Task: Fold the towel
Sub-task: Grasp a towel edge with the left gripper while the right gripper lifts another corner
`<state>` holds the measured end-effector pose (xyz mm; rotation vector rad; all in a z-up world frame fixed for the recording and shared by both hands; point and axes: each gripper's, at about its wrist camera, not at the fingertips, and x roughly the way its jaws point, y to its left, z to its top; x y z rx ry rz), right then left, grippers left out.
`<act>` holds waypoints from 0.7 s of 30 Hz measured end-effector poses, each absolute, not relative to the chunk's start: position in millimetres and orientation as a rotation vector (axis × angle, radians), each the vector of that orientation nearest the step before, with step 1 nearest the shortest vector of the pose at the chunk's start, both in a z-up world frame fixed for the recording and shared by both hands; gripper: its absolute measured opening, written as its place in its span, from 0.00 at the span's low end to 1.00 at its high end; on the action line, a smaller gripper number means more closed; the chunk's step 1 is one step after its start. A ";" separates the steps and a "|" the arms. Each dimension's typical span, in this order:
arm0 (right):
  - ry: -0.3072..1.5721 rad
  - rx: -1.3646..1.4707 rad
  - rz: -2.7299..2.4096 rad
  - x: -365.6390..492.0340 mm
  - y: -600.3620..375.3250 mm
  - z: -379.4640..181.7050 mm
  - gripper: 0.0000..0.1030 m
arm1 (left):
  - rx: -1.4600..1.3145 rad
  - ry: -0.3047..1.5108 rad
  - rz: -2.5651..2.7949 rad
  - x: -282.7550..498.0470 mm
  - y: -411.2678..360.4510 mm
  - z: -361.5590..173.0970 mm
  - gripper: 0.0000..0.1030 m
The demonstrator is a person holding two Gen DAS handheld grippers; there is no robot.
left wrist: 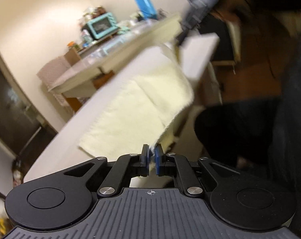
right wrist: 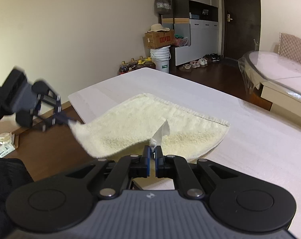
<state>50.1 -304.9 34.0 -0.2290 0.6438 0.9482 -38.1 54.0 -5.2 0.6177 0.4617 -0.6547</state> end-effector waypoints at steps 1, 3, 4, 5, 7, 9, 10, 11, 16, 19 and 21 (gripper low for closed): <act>0.641 -0.217 0.946 52.7 -306.3 34.4 0.05 | 0.594 0.472 -0.633 -24.5 56.9 3.8 0.06; 0.632 -0.184 0.941 59.7 -309.7 36.4 0.05 | 0.554 0.492 -0.603 -4.5 59.9 14.5 0.06; 0.629 -0.172 0.938 64.5 -310.8 37.5 0.05 | 0.535 0.502 -0.589 4.5 60.9 18.8 0.06; 0.625 -0.159 0.933 69.9 -311.9 38.7 0.05 | 0.507 0.519 -0.575 15.8 63.0 22.7 0.06; 0.619 -0.143 0.920 82.4 -313.3 40.5 0.05 | 0.434 0.563 -0.543 43.1 68.7 28.3 0.06; 0.622 -0.127 0.917 99.4 -313.3 41.4 0.05 | 0.366 0.606 -0.512 72.2 73.8 29.6 0.06; 0.624 -0.121 0.913 108.2 -313.1 41.3 0.05 | 0.339 0.626 -0.498 84.2 76.3 29.4 0.06; 0.630 -0.114 0.911 118.8 -312.7 40.5 0.05 | 0.321 0.642 -0.489 93.2 78.4 29.1 0.06; 0.680 -0.084 0.899 171.3 -308.0 30.9 0.05 | 0.271 0.710 -0.453 137.2 84.1 20.3 0.06; 0.711 -0.075 0.890 194.8 -304.2 20.7 0.05 | 0.257 0.751 -0.438 156.0 86.7 14.4 0.06; 0.728 -0.073 0.879 207.3 -302.7 14.1 0.05 | 0.258 0.779 -0.429 168.2 86.3 8.1 0.06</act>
